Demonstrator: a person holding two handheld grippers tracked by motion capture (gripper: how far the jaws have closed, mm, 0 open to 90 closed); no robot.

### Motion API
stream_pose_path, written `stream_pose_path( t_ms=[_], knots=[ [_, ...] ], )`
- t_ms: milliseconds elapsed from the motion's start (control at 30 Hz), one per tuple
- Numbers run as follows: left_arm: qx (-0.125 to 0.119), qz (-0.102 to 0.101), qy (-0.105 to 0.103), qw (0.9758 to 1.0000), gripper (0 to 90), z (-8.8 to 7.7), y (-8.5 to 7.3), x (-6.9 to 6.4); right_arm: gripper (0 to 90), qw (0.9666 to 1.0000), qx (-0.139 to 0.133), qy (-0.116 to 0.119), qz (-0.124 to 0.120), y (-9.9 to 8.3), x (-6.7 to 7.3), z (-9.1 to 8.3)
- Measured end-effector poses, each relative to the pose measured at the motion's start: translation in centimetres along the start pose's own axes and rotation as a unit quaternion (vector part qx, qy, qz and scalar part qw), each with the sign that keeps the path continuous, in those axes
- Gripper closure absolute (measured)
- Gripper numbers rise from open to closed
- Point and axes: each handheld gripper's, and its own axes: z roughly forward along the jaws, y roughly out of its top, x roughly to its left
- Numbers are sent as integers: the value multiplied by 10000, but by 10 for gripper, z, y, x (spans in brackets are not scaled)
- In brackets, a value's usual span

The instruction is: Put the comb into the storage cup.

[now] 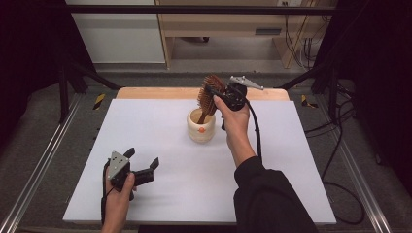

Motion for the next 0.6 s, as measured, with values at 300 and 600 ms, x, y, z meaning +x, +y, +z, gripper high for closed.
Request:
stream_pose_path(
  t_ms=[300,600],
  knots=[
    [-1,4,-4,10000,20,0,0,0,502,10000,28,26,0,-3,2,3],
    [1,8,-6,10000,21,0,0,0,502,10000,71,3,54,-8,-1,4]
  ],
)
